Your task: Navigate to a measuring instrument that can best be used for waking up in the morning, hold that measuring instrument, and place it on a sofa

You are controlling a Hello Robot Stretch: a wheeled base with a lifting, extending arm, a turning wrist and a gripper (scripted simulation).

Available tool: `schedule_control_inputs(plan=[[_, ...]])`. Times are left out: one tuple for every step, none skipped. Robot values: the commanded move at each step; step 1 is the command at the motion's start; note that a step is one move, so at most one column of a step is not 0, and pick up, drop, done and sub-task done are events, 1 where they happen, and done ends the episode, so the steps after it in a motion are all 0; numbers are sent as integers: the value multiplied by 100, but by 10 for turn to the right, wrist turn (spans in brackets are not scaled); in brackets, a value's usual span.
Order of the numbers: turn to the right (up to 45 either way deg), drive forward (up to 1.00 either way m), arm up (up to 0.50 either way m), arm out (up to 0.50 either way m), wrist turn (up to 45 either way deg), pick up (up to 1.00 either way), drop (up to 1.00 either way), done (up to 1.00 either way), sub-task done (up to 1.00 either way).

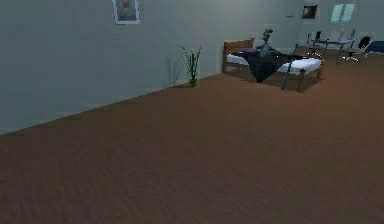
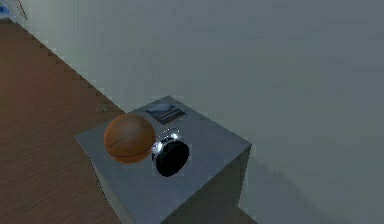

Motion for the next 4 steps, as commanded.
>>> schedule_control_inputs(plan=[[0, 0, 50, 0, 0, 0, 0, 0, 0], [0, 0, 30, 0, 0, 0, 0, 0, 0], [0, 0, 0, 32, 0, 0, 0, 0, 0], [0, 0, 0, 0, 450, 0, 0, 0, 0]])
